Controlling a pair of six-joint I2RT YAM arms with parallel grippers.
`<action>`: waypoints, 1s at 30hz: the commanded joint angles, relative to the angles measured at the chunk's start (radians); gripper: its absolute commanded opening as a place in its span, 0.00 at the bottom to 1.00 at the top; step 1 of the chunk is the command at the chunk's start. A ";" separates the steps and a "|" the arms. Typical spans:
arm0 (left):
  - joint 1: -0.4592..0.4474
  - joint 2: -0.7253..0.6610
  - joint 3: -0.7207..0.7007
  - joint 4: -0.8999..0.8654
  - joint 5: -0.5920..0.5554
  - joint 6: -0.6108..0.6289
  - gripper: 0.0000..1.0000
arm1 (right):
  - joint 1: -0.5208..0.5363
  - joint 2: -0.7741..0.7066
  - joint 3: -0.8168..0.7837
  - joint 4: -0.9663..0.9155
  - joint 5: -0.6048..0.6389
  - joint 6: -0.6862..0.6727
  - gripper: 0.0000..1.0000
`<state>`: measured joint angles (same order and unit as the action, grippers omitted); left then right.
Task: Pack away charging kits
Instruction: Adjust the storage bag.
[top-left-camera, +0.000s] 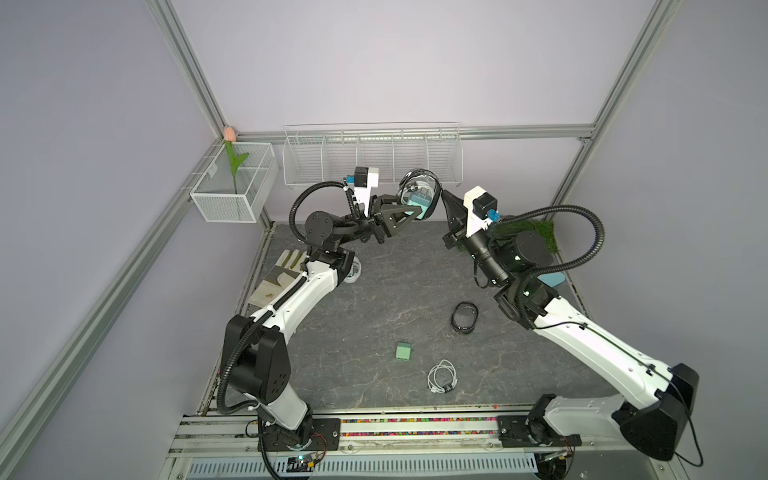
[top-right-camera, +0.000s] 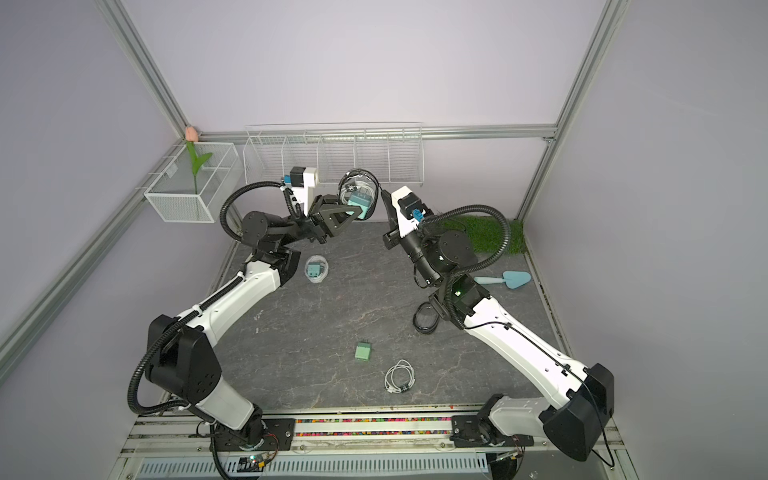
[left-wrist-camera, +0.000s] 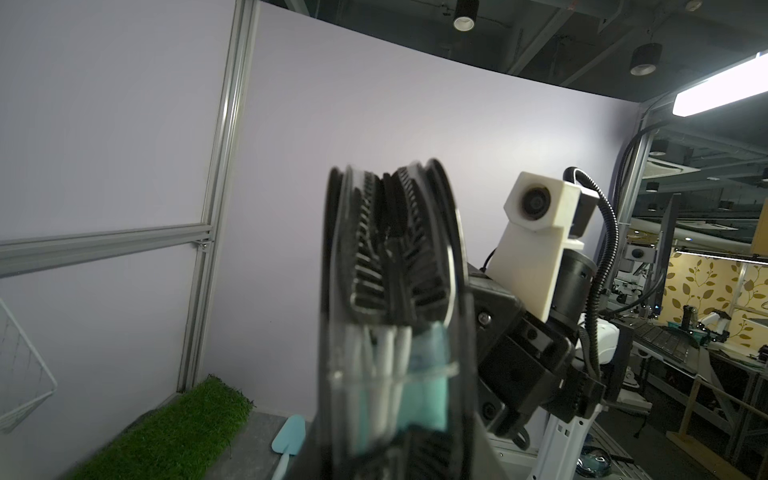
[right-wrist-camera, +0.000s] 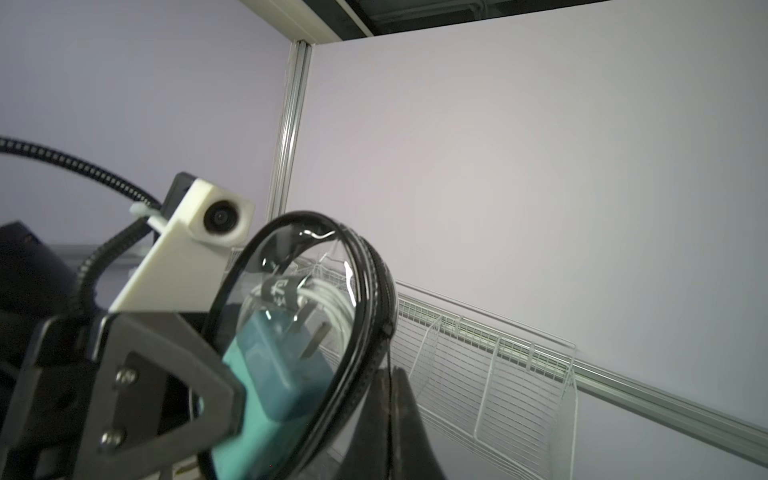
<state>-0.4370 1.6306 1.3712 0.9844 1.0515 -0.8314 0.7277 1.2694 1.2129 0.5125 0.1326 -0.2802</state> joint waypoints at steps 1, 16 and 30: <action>0.054 -0.029 0.053 -0.064 0.080 -0.072 0.00 | -0.028 -0.071 -0.052 -0.078 -0.063 -0.163 0.06; 0.148 0.294 0.329 0.428 0.358 -0.787 0.00 | -0.063 -0.085 -0.090 -0.135 -0.054 -0.175 0.22; 0.269 0.164 0.326 -0.198 0.190 -0.406 0.00 | -0.063 -0.004 0.013 -0.209 -0.112 -0.126 0.77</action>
<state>-0.2001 1.8816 1.6920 1.0962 1.3224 -1.4780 0.6670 1.2739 1.1931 0.2989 0.0425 -0.4187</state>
